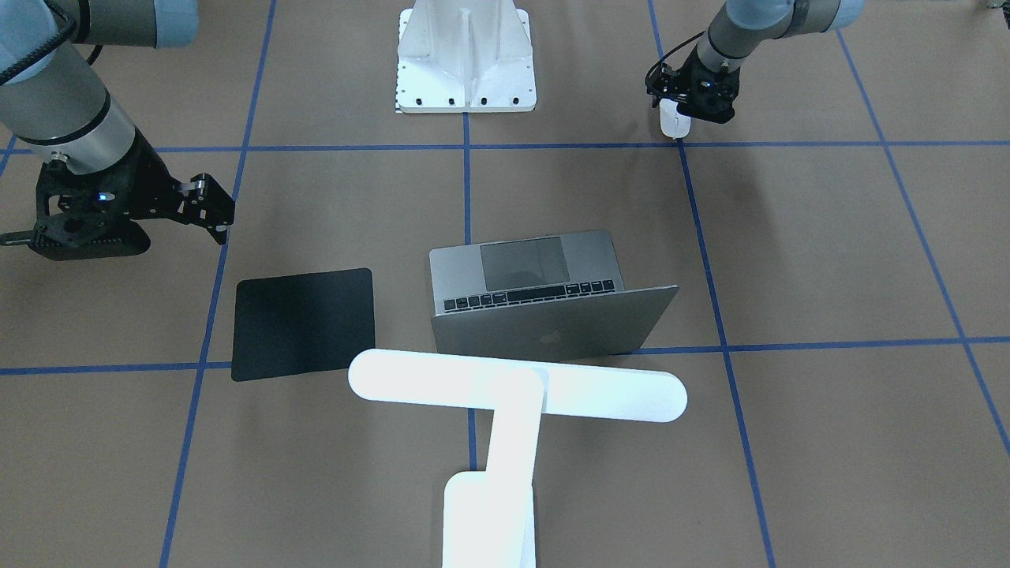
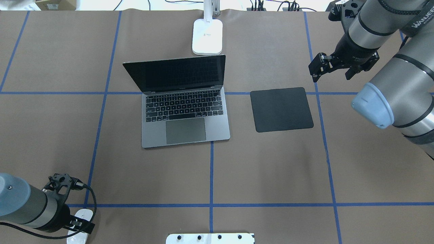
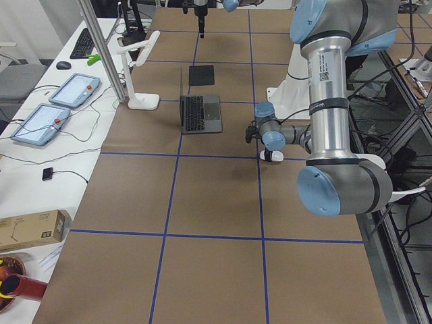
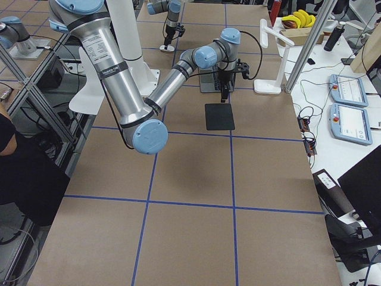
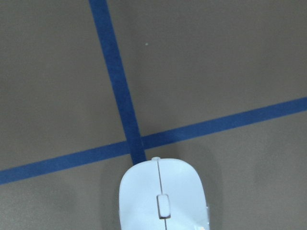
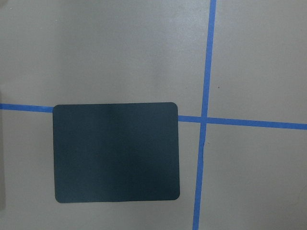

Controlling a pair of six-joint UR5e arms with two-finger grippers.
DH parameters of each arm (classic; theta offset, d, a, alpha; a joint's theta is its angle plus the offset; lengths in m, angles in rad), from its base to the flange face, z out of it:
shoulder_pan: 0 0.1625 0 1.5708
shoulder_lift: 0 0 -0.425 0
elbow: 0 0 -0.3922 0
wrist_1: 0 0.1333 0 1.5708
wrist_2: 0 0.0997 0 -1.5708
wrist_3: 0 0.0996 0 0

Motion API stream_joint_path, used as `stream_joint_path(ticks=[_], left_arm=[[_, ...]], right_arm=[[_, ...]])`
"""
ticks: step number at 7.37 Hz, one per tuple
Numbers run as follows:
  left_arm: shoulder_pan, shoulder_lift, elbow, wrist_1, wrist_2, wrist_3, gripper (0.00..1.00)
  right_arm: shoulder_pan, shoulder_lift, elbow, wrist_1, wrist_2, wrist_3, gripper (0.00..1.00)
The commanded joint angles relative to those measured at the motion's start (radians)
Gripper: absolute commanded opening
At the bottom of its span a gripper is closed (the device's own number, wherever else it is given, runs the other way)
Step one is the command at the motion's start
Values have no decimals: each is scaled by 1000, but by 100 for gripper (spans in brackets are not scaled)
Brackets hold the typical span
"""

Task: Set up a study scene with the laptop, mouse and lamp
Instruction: 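Close the left gripper on the white mouse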

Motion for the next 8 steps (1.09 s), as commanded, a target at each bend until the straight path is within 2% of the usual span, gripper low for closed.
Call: stream_joint_path(ticks=[1, 6, 8], left_arm=[[6, -11, 1, 32, -1, -2, 93], [24, -67, 33, 32, -7, -44, 83], [21, -59, 20, 32, -13, -44, 82]], right_arm=[[0, 0, 1, 0, 0, 0, 100], [0, -2, 1, 0, -2, 0, 100], [-3, 0, 3, 0, -2, 2, 100]])
